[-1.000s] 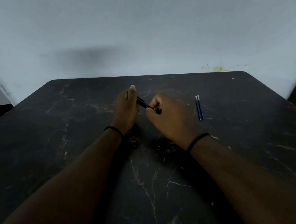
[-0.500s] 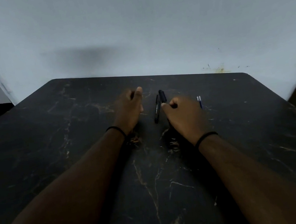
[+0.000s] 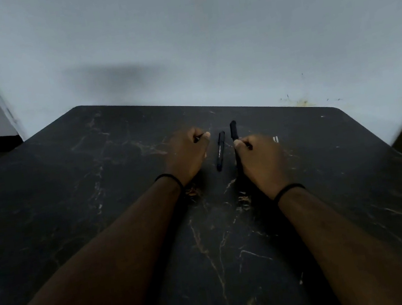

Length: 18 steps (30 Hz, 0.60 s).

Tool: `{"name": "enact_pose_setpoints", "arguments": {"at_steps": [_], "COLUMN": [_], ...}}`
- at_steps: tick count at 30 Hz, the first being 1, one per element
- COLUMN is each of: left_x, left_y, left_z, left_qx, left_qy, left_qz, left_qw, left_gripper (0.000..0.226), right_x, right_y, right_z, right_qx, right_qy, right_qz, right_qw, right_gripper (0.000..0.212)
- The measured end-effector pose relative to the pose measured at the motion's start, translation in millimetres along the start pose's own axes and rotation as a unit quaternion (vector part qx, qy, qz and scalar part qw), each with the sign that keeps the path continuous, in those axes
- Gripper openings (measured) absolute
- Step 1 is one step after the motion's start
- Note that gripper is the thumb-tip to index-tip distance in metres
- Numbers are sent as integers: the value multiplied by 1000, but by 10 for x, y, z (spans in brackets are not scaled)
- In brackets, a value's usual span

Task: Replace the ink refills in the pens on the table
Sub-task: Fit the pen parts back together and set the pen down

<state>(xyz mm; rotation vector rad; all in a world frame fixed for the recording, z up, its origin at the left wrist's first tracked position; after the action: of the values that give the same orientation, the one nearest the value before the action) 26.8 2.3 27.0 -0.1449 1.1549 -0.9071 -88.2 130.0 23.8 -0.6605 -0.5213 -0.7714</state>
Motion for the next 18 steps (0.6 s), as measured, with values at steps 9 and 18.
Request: {"name": "enact_pose_setpoints", "arguments": {"at_steps": [9,18], "left_x": [-27,-14], "left_y": [-2,-4], "left_z": [-21,-10], "left_qx": [25,-4], "left_qy": [112,218], "left_qz": [15,94], "left_qw": [993,971], "left_gripper": [30,21], "right_x": [56,145], "right_y": [62,146], "right_z": [-72,-105], "right_qx": [62,111], "right_qy": [-165,-147], "right_qz": [-9,17], "right_qw": [984,983], "right_gripper": [38,21]}}
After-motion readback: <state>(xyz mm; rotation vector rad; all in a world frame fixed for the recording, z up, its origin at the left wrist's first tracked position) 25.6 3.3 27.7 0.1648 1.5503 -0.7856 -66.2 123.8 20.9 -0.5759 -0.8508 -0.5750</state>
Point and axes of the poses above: each hand's wrist, its own y-axis away from the middle knuckle, its own z-axis out of the back of the hand, x = y × z, the point moved 4 cm from there along -y, towards the middle knuckle, and after that the axes turned 7 degrees about -z, right-handed, at the moved point
